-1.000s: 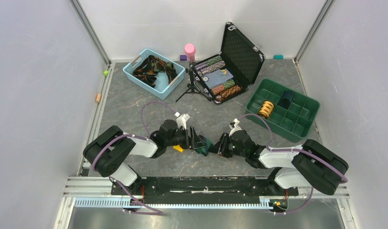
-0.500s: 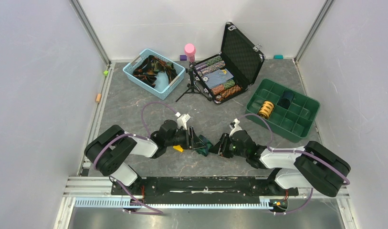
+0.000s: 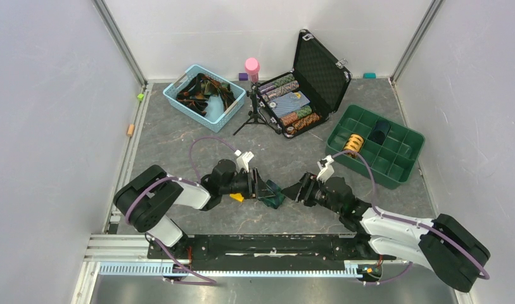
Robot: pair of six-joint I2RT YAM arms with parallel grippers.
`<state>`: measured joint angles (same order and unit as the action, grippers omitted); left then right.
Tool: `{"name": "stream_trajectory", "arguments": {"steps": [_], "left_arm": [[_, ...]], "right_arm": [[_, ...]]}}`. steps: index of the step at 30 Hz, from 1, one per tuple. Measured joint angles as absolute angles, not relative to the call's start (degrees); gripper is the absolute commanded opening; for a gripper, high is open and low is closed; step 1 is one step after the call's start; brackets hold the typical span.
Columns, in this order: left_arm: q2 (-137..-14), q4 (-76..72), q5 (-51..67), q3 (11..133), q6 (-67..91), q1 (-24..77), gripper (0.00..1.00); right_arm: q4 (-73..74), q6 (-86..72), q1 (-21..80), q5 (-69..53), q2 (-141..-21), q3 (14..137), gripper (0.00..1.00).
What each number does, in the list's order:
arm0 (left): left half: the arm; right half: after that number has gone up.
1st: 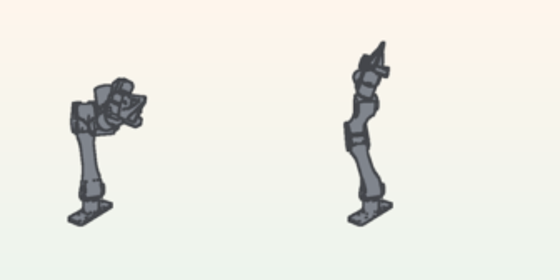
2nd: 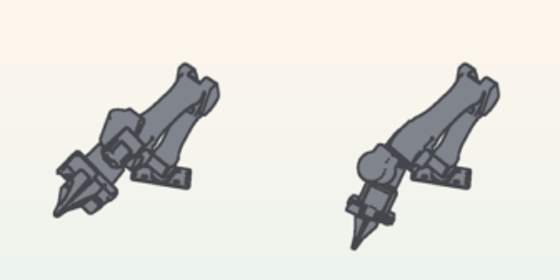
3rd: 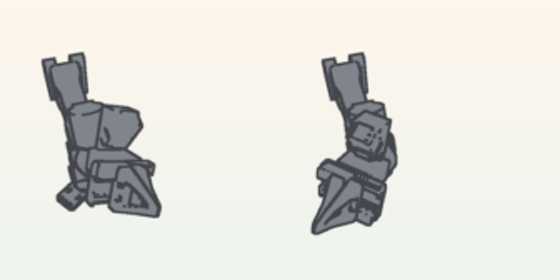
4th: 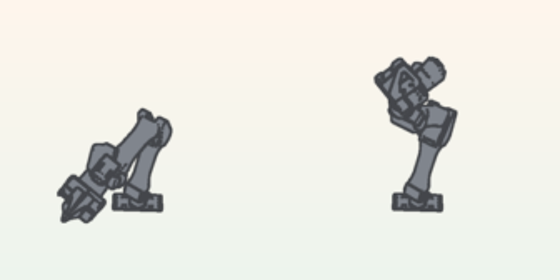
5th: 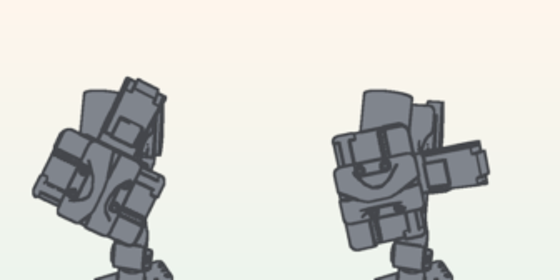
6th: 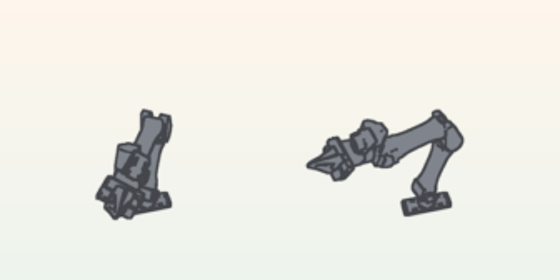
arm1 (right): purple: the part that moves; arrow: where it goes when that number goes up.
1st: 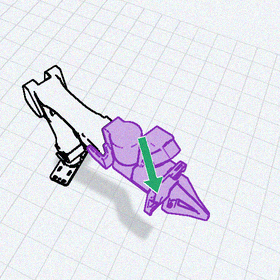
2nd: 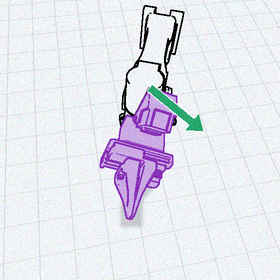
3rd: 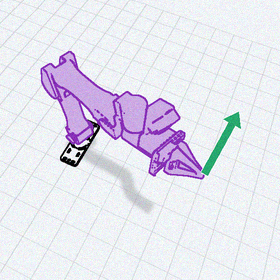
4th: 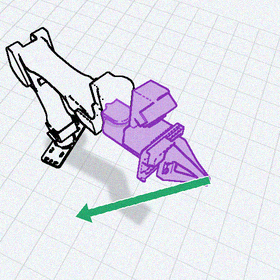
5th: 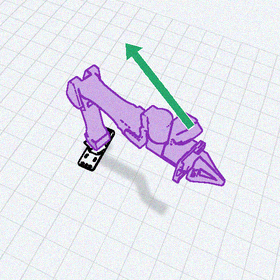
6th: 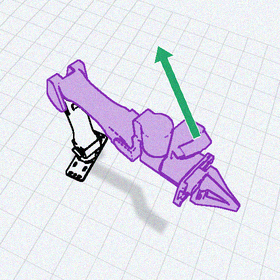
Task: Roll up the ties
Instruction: Pick up the tie at the center of the board.
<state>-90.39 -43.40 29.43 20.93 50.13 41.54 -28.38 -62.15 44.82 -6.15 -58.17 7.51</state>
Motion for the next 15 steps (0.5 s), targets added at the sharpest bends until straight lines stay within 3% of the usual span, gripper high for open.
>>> {"name": "stream_trajectory", "arguments": {"steps": [15], "left_arm": [[-87.2,-43.3,30.2,21.0,52.1,40.9,0.57]], "right_arm": [[-42.8,-62.0,42.6,-10.4,-57.7,0.6,0.97]]}}
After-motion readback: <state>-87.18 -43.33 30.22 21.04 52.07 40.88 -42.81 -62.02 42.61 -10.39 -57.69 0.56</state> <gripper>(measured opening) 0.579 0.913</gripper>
